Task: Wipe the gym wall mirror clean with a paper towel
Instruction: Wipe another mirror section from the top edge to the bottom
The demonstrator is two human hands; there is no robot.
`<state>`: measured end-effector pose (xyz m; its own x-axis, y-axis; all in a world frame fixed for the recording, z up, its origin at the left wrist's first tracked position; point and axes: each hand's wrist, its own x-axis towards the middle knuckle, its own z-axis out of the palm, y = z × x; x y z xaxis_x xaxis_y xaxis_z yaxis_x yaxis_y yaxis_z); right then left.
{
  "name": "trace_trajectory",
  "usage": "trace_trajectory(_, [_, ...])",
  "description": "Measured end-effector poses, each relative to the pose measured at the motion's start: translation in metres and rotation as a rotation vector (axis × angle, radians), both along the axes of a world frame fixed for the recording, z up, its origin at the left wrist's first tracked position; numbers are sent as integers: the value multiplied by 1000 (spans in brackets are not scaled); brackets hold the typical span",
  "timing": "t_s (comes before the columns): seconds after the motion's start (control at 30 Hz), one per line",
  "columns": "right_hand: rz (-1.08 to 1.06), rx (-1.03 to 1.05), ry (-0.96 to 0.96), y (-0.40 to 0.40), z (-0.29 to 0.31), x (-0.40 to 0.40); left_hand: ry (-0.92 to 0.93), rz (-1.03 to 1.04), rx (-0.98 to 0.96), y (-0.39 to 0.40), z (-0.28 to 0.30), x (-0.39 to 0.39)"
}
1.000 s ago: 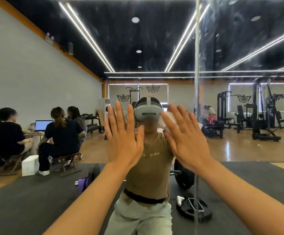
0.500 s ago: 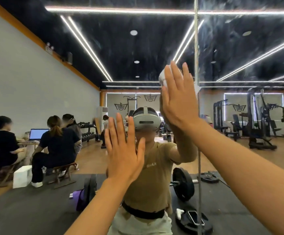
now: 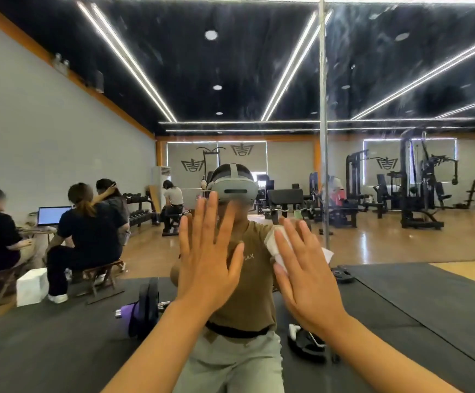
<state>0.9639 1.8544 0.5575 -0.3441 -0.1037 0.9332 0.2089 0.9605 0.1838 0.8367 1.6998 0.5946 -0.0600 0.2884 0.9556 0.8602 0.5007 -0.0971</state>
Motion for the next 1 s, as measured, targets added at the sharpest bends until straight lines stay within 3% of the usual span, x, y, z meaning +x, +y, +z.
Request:
trace_trajectory(0.2, [-38, -107, 186, -1, 110, -8, -57, 6, 17, -14, -44, -7])
trace_trajectory(0.3, [-60, -120, 270, -2, 123, -21, -114, 14, 43, -23, -64, -8])
trace_trajectory(0.43, [-21, 15, 214, 0, 43, -23, -200, 37, 33, -37, -95, -14])
trace_trajectory(0.73, [-56, 47, -80, 5, -160, 6, -291, 45, -4, -35, -119, -12])
trace_trajectory(0.87, [-41, 105, -148, 11, -177, 19, -284, 48, -64, -42, -121, -16])
trace_trajectory(1.0, [-33, 176, -197, 17, -140, 20, -238, 65, -119, -48, -121, -24])
